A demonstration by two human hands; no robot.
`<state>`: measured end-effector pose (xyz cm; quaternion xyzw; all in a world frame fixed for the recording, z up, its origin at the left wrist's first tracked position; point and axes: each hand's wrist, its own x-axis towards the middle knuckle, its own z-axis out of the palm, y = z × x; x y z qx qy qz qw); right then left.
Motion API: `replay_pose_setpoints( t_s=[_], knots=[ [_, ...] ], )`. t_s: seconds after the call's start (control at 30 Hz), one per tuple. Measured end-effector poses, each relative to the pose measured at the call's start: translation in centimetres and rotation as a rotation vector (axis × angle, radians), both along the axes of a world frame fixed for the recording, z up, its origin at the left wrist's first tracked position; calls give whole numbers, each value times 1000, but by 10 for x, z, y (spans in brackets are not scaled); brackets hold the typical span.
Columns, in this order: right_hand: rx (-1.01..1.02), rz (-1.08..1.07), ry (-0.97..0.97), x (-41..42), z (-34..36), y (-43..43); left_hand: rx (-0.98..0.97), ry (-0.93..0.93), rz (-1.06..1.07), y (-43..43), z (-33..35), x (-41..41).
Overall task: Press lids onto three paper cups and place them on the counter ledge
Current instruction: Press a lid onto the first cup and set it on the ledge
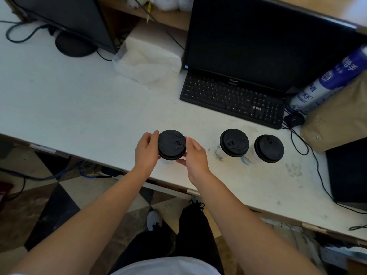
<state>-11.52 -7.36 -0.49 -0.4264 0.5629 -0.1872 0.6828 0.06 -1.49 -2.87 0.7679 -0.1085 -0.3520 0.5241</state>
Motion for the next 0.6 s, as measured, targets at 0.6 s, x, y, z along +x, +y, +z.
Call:
replay_pose_setpoints(
  t_s=[0.6],
  knots=[
    [-176,116,54,8,-10,0,-46,-298,-147,15,-9,8]
  ],
)
